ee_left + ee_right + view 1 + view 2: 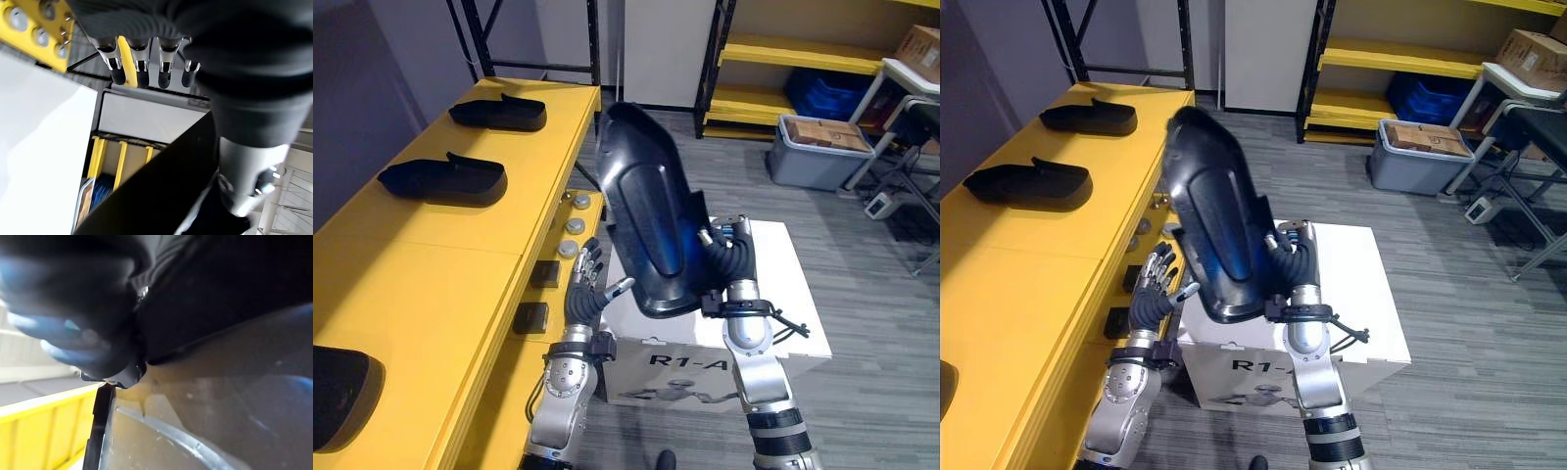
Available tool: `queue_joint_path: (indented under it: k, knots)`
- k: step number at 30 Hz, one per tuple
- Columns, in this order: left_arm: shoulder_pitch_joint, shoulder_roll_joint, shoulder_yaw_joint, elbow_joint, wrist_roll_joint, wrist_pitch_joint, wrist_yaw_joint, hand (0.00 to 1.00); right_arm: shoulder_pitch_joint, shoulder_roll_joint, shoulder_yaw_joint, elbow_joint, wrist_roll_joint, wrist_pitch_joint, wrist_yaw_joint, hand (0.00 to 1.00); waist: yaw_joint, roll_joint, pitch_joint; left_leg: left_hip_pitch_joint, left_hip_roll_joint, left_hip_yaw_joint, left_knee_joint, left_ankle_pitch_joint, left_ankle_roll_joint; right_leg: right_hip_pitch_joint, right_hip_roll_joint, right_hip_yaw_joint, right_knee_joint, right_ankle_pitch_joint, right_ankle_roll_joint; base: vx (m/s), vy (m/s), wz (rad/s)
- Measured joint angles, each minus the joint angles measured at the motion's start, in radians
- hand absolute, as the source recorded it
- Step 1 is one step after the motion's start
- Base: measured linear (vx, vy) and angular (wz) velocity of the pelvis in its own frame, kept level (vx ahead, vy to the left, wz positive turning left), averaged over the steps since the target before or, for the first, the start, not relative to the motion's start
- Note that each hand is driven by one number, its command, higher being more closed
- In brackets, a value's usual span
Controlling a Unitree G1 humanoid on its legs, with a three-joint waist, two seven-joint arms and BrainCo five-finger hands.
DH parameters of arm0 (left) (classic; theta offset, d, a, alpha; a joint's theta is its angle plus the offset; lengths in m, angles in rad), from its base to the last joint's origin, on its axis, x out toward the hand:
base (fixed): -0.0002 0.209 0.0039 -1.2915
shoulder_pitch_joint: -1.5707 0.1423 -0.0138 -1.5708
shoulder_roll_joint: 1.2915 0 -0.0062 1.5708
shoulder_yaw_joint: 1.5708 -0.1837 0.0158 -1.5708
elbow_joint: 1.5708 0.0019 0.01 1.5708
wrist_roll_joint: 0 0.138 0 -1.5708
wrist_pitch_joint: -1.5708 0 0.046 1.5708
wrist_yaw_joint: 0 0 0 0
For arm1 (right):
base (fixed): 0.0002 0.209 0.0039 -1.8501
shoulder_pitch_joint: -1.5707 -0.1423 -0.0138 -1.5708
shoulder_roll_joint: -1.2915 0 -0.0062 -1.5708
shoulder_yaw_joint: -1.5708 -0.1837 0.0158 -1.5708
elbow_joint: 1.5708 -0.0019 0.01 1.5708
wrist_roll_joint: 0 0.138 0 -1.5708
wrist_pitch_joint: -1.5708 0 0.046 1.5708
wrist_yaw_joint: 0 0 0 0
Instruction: Walk over and take plastic housings, then place them on the shelf
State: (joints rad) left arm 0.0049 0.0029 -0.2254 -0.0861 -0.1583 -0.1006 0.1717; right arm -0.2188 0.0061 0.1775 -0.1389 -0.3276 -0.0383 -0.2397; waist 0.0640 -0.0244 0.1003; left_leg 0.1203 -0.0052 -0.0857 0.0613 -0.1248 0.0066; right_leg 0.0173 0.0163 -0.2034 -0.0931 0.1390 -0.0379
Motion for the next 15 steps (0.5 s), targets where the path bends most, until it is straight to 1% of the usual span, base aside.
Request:
queue_joint_path:
  k: [4,6,7,9,10,11,12,15]
  knots:
    - [-0.023,0.016,-0.009,0.021,-0.017,0.000,0.003,0.00,0.000,-0.009,0.003,0.002,-0.001,0.000,-0.004,1.00,-0.003,0.001,0.000,-0.006,0.000,0.005,0.002,0.000,0.000,-0.007,0.000,0.001,0.000,0.003,-0.003,-0.03,0.003,-0.05]
    - [-0.034,0.022,-0.018,0.027,-0.018,0.000,0.019,0.00,0.000,-0.014,0.003,0.008,0.000,-0.001,-0.004,1.00,-0.006,0.002,-0.001,-0.016,0.000,0.005,0.007,0.000,0.000,-0.018,0.000,0.001,0.000,0.008,-0.005,-0.01,0.000,-0.02]
    - [-0.035,0.025,-0.021,0.035,-0.018,0.001,0.024,1.00,0.000,-0.024,0.009,0.025,0.000,-0.001,-0.005,1.00,-0.012,0.005,-0.003,-0.017,0.000,0.005,0.009,0.000,0.000,-0.018,0.000,0.000,0.000,0.009,-0.006,0.00,0.000,0.00]
    - [-0.040,0.033,-0.044,0.038,-0.020,0.006,0.027,1.00,0.001,-0.059,0.053,0.052,-0.001,-0.001,0.002,1.00,-0.023,0.014,-0.009,-0.017,0.000,0.004,0.009,0.000,0.000,-0.018,0.000,-0.001,0.000,0.009,-0.006,0.00,0.000,0.00]
    - [-0.042,0.030,-0.046,0.039,-0.038,0.009,0.033,1.00,0.005,-0.064,0.066,0.058,-0.001,-0.004,0.003,1.00,-0.025,0.016,-0.010,-0.017,0.000,0.004,0.009,0.000,0.000,-0.018,0.000,-0.001,0.000,0.010,-0.006,0.00,0.000,0.00]
    - [-0.043,0.029,-0.045,0.044,-0.056,0.011,0.041,1.00,0.018,-0.068,0.070,0.059,-0.001,-0.008,0.004,0.00,-0.025,0.021,-0.014,-0.018,0.000,0.004,0.009,0.000,0.000,-0.018,0.000,-0.001,0.000,0.010,-0.006,0.00,0.000,0.00]
    - [-0.043,0.029,-0.045,0.054,-0.057,0.013,0.042,1.00,0.023,-0.072,0.070,0.067,-0.001,-0.011,0.004,0.00,-0.025,0.025,-0.017,-0.019,0.000,0.003,0.009,0.000,0.000,-0.017,0.000,-0.001,0.000,0.010,-0.006,0.00,0.000,0.00]
    - [-0.056,0.030,-0.039,0.066,-0.057,0.016,0.048,1.00,0.035,-0.088,0.084,0.089,0.002,-0.021,0.014,0.00,-0.025,0.027,-0.021,-0.023,0.000,0.003,0.015,0.000,0.000,-0.017,0.000,-0.004,0.000,0.013,-0.009,0.00,0.000,0.00]
